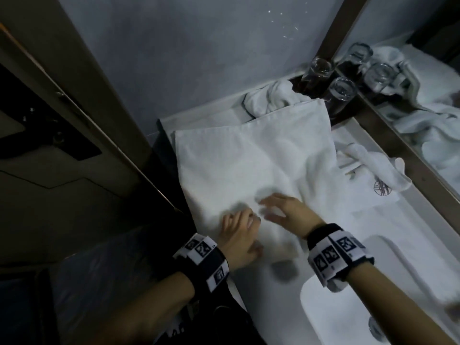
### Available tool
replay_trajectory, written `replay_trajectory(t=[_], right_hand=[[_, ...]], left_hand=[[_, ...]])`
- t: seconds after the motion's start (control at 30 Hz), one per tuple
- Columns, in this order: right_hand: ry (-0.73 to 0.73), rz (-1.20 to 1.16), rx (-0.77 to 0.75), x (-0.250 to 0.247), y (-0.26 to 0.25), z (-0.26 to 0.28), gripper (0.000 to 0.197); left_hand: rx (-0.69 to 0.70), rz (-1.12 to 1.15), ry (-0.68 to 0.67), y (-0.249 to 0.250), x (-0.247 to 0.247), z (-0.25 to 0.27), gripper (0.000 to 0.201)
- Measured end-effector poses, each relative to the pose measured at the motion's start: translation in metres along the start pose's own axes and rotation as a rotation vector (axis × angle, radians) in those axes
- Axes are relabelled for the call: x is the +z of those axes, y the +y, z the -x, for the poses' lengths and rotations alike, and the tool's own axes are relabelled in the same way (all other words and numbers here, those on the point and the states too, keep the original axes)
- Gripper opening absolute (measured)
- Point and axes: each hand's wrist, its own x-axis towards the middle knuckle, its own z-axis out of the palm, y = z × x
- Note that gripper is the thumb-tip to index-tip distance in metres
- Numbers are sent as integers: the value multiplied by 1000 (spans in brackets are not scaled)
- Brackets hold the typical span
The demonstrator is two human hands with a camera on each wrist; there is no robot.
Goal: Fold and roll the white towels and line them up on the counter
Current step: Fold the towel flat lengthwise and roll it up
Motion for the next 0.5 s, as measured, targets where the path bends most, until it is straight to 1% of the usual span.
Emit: replay_trajectory(t=[0.03, 0.1, 0.17, 0.2, 0.23, 0.3, 0.37, 0.43, 0.5], right_hand=[[-30, -13, 26, 9, 2, 6, 38], [-2, -52, 50, 21, 6, 17, 40], [38, -85, 55, 28, 10, 25, 55], [16, -85, 51, 31, 11, 28, 66], [-29, -55, 33, 35, 12, 31, 77], [-122, 63, -20, 45, 12, 36, 98], [-138, 135, -25, 56, 11, 40, 108], [-121, 200, -10, 65, 9, 43, 109], [-110, 278, 11, 71, 4, 44, 104]], left_hand=[[-12, -35, -25, 4, 4, 4, 61], [-32, -98, -77, 10, 14, 9, 72], [-46, -174, -134, 14, 22, 12, 84], [-62, -205, -156, 17, 24, 13, 88], [-79, -235, -166, 19, 27, 14, 88], [-111, -273, -158, 24, 33, 12, 75], [-159, -301, -144, 32, 34, 12, 62], [-214, -385, -39, 38, 33, 13, 53], [-253, -474, 22, 42, 32, 17, 41]])
